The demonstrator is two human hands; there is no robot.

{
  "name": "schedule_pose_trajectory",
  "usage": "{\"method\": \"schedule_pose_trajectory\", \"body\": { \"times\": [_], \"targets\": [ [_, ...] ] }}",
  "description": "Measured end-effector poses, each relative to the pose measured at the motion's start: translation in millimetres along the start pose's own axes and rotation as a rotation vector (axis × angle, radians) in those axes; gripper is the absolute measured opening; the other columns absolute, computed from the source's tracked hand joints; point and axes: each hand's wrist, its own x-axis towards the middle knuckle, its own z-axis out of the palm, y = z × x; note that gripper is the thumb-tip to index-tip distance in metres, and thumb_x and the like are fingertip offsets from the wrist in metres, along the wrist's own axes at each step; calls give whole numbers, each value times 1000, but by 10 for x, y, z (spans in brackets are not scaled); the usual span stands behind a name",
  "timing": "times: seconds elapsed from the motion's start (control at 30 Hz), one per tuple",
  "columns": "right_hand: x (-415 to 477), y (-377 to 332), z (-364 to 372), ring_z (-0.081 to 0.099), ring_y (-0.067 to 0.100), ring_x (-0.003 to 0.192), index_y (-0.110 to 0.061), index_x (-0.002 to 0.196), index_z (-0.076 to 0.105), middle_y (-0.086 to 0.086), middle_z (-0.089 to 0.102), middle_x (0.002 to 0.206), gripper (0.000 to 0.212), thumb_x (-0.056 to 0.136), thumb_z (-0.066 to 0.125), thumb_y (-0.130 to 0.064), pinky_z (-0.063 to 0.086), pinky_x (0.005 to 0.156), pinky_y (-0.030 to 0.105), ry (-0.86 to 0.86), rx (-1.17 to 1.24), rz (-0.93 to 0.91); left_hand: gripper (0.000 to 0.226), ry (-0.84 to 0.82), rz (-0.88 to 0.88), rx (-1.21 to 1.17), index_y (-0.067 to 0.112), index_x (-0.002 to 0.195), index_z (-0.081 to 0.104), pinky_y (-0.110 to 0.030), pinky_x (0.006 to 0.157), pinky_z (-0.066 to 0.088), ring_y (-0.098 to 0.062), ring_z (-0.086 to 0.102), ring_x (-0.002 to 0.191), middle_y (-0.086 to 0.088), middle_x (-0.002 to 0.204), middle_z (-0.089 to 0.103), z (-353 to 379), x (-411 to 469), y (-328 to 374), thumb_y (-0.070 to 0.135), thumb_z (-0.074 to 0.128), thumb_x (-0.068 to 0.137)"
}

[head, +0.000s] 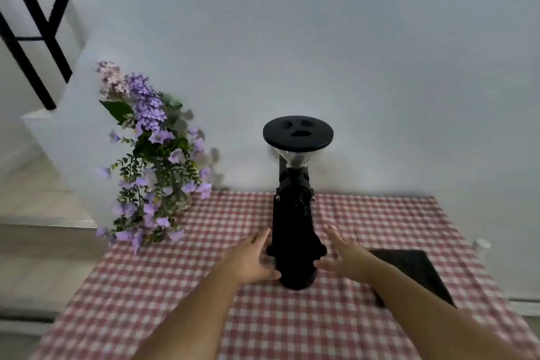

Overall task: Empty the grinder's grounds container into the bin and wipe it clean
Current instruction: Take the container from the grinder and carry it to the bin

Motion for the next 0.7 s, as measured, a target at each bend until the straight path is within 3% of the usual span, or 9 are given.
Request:
{"method": "schedule_pose_trajectory", "body": {
  "times": [0.2, 0.3, 0.43, 0.57, 0.63, 0.7],
  "targets": [
    [245, 110, 324, 56, 24, 112, -44, 142, -19, 8, 13, 158, 120, 68, 76, -49, 49, 92, 37, 74, -72, -71, 114, 18, 63, -215, 39, 154, -9, -42, 107, 39, -22, 37, 138, 3, 162, 18, 300, 180, -63, 49, 75, 78],
    [380, 143, 459, 61, 20, 100, -44, 141, -19, 9, 39, 146, 124, 66, 80, -42, 53, 86, 37, 147, -2, -72, 113, 82, 85, -358, 44, 153, -7, -46, 105, 42, -23, 43, 134, 3, 158, 30, 410, 312, -66, 41, 77, 77],
    [461, 103, 606, 58, 16, 108, -40, 142, -16, 0, 50, 137, 123, 67, 80, -39, 48, 82, 27, 203, 147, -89, 102, 150, 64, -515, 55, 148, 0, -41, 94, 51, -19, 59, 115, 4, 139, 55, 537, 450, 3, 37, 74, 81],
    [451, 76, 667, 57, 17, 111, -36, 145, -5, 0, 51, 135, 118, 65, 82, -34, 48, 84, 27, 261, 218, -80, 86, 193, 68, -534, 55, 148, 8, -36, 96, 49, -17, 55, 122, 8, 143, 51, 600, 507, 18, 42, 67, 87],
    [390, 74, 660, 55, 19, 112, -37, 144, -3, 0, 50, 136, 118, 64, 83, -32, 50, 87, 33, 278, 241, -68, 89, 199, 111, -523, 50, 150, 10, -27, 95, 46, -15, 53, 124, 8, 143, 51, 612, 502, 24, 37, 70, 86],
    [278, 103, 644, 56, 16, 105, -38, 143, -4, -2, 52, 133, 118, 64, 83, -31, 50, 81, 30, 306, 250, -42, 97, 173, 169, -517, 44, 153, 10, -29, 98, 46, -16, 52, 126, 6, 143, 51, 619, 488, 88, 32, 76, 82]
  ]
}}
